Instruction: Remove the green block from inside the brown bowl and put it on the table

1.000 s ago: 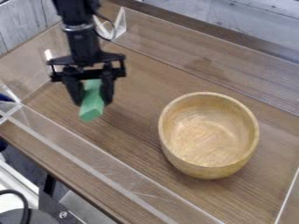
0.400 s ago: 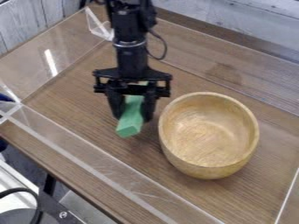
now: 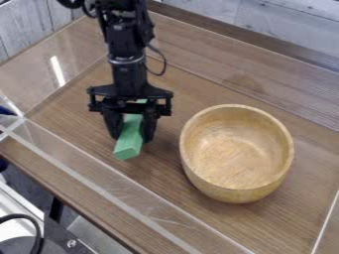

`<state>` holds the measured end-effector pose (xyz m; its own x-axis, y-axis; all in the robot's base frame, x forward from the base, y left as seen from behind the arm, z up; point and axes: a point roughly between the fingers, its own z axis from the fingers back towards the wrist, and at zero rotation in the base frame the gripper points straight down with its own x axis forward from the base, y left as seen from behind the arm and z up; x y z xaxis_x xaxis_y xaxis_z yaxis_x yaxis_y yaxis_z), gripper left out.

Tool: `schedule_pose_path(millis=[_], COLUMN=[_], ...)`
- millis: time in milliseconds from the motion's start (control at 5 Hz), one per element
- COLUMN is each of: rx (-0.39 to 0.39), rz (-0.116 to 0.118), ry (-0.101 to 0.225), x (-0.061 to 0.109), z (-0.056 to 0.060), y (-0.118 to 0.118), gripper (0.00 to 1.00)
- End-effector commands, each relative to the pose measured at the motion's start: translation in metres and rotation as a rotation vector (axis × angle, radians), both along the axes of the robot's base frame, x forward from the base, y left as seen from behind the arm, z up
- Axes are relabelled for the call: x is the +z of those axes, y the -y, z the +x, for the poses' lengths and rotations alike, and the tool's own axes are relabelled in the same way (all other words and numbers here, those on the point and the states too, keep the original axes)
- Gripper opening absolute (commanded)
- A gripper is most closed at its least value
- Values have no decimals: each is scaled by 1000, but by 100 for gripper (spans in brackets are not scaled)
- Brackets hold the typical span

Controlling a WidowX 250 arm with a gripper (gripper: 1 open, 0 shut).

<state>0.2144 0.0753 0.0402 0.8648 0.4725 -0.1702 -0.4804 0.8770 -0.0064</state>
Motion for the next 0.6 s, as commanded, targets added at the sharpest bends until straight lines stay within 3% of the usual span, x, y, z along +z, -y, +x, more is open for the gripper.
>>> schedule_pose_path(millis=[0, 400], rx=[-10, -26], rz=[8, -4], ry=[41, 41], x=[9, 11], z=[7, 10], y=[-1, 3], gripper=[0, 0])
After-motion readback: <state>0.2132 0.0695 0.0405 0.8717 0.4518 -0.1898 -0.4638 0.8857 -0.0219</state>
